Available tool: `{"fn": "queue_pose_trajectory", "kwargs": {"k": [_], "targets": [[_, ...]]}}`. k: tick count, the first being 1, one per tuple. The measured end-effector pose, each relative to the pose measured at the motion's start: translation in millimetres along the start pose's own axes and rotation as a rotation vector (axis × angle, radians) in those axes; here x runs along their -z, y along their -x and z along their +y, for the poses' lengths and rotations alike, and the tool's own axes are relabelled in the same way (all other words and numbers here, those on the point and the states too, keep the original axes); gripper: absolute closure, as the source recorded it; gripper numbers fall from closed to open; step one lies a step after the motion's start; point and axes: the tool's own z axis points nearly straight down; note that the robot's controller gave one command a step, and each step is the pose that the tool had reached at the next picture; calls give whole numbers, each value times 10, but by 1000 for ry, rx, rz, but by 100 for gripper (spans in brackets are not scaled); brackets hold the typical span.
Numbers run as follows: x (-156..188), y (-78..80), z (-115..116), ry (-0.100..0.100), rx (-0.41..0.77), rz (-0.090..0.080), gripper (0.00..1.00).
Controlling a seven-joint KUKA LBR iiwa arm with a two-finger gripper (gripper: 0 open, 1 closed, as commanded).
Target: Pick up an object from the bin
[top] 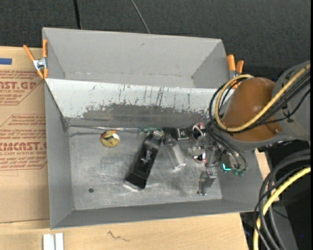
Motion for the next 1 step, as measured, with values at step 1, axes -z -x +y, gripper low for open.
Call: {"fn": "queue_pose_trajectory", "kwargs": {"k": [1], "targets": [[42,21,2,-1,1,-8,0]]}}
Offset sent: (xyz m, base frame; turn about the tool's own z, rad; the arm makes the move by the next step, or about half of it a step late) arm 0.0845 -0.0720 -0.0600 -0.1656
